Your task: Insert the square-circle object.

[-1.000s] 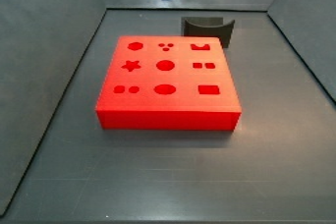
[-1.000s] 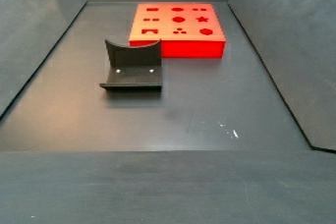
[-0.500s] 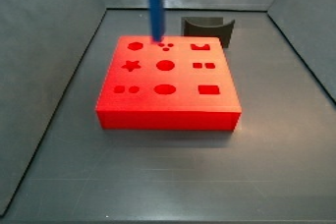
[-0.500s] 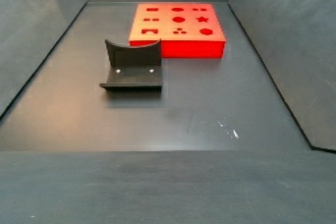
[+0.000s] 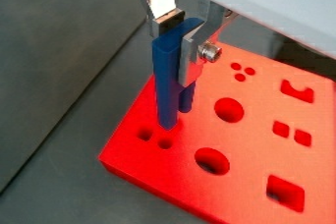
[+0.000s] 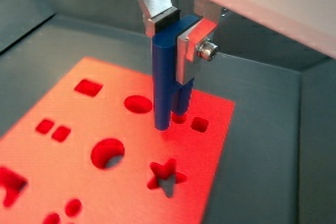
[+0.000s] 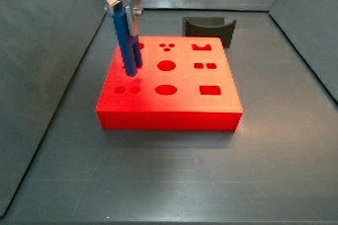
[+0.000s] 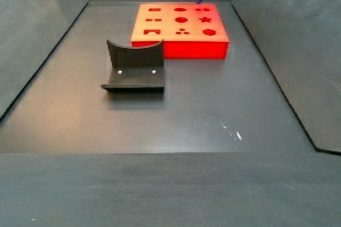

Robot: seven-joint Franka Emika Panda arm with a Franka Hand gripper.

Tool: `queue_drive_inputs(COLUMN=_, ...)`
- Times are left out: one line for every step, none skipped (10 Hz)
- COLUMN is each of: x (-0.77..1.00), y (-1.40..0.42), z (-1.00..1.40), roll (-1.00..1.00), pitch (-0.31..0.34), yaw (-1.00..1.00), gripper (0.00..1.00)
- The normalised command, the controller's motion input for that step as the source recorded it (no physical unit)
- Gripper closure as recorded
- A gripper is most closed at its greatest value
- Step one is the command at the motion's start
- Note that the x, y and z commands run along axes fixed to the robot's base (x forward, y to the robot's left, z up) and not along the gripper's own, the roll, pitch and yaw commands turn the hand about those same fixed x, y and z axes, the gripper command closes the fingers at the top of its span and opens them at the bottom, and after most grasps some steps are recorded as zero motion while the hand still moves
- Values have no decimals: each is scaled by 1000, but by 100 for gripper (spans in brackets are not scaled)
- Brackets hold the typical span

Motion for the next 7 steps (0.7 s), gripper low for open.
queue_drive_inputs(x=0, y=-9, z=-17, roll=-64, pitch=0, yaw=-1000, gripper=100)
queue_drive_inputs(x=0, y=0, z=-26, roll=0, pitch=0, yaw=-1000, gripper=100)
queue_drive_inputs(x=0, y=0, z=-26, roll=36, pitch=0, yaw=-1000, gripper=100)
queue_drive_inputs(x=0, y=0, z=-31, roll=40, pitch=0, yaw=-1000, gripper=100)
queue_drive_inputs(x=0, y=0, z=-26, roll=34, pitch=0, yaw=-1000, gripper=100)
queue_drive_inputs(x=0, y=0, z=-26, roll=34, pitch=0, yaw=-1000, gripper=100)
queue_drive_inputs(x=0, y=0, z=-26, roll=36, pitch=0, yaw=-1000, gripper=100)
